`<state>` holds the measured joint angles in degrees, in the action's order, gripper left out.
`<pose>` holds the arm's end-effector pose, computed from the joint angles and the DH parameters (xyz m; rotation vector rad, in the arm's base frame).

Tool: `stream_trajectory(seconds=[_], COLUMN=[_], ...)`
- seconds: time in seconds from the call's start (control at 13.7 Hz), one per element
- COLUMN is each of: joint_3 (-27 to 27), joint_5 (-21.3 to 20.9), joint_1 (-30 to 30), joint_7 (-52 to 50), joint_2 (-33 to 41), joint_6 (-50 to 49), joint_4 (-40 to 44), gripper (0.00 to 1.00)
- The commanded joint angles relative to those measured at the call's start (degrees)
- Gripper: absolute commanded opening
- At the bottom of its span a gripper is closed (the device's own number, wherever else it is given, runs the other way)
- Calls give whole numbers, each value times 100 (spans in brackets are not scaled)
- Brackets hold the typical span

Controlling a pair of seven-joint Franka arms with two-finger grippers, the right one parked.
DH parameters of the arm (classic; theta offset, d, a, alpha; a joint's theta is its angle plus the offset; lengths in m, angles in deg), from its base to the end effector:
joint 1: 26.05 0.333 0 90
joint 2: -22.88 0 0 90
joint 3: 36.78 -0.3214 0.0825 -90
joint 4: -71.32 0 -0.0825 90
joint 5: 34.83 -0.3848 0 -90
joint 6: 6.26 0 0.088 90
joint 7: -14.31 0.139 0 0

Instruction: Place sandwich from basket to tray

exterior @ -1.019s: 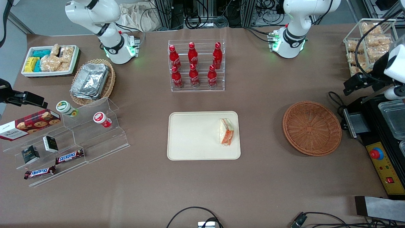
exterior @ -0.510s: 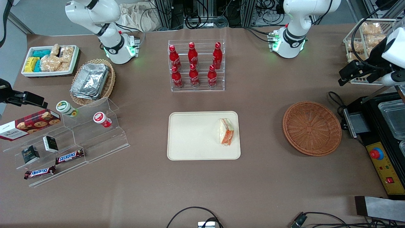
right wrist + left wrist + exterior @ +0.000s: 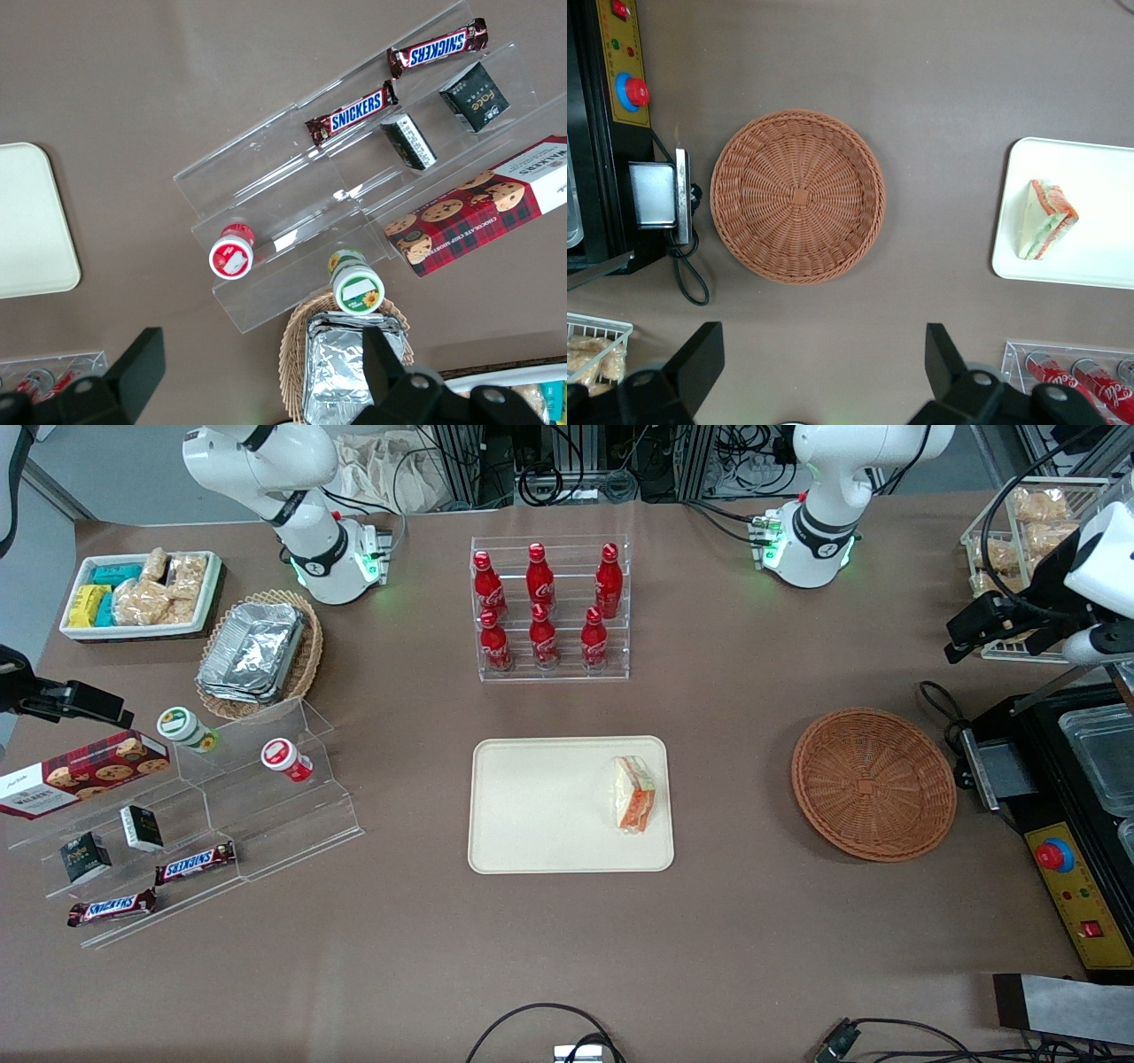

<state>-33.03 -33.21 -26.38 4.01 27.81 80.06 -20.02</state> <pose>0.5196 -0.0427 0.6275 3.1149 0.1668 -0.0071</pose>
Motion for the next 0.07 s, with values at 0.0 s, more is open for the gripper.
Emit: stream_trajectory(seconds=[0.0], joint_3=[-49], joint_5=[40], joint_1=[-29], joint_7=[54], joint_2=[-80], joint_6=[-247], joint_4=[195], gripper=[100])
